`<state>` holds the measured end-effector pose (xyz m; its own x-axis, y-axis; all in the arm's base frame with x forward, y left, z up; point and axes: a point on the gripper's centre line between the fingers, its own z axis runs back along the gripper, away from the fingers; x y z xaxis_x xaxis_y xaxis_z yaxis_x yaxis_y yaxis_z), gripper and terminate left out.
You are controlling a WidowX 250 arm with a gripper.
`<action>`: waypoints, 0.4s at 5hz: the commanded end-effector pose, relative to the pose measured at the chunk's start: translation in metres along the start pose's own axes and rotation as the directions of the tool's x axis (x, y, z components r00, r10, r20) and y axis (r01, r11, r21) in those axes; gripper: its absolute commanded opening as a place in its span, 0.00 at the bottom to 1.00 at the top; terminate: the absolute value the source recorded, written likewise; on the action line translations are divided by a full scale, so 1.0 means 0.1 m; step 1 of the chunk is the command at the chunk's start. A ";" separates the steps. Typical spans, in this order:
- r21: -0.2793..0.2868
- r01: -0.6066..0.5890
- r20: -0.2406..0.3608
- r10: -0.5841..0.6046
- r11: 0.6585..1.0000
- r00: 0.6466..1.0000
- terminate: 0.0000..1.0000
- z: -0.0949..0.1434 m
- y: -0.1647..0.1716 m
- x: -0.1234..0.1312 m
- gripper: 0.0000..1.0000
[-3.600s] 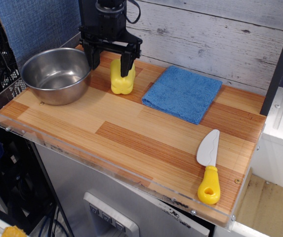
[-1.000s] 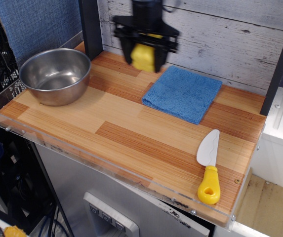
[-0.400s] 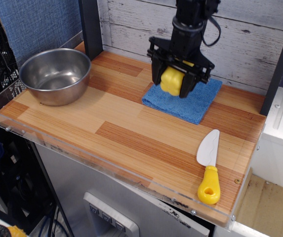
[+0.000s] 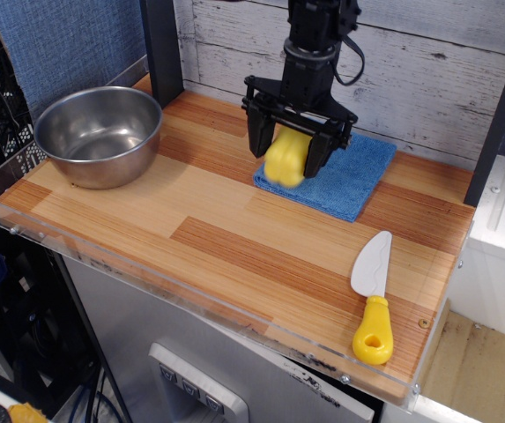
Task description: Place the yellow block on the blue cloth.
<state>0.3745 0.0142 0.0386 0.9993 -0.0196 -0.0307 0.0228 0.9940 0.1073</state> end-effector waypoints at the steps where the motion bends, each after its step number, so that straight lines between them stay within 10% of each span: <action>1: -0.013 -0.018 0.107 0.019 1.000 0.994 0.00 0.49 0.10 -0.05 1.00; 2: 0.003 -0.035 0.131 0.034 0.999 0.991 0.00 0.84 0.12 -0.20 1.00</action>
<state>0.3600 0.0160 0.1053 0.9991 0.0133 0.0407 -0.0176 0.9941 0.1074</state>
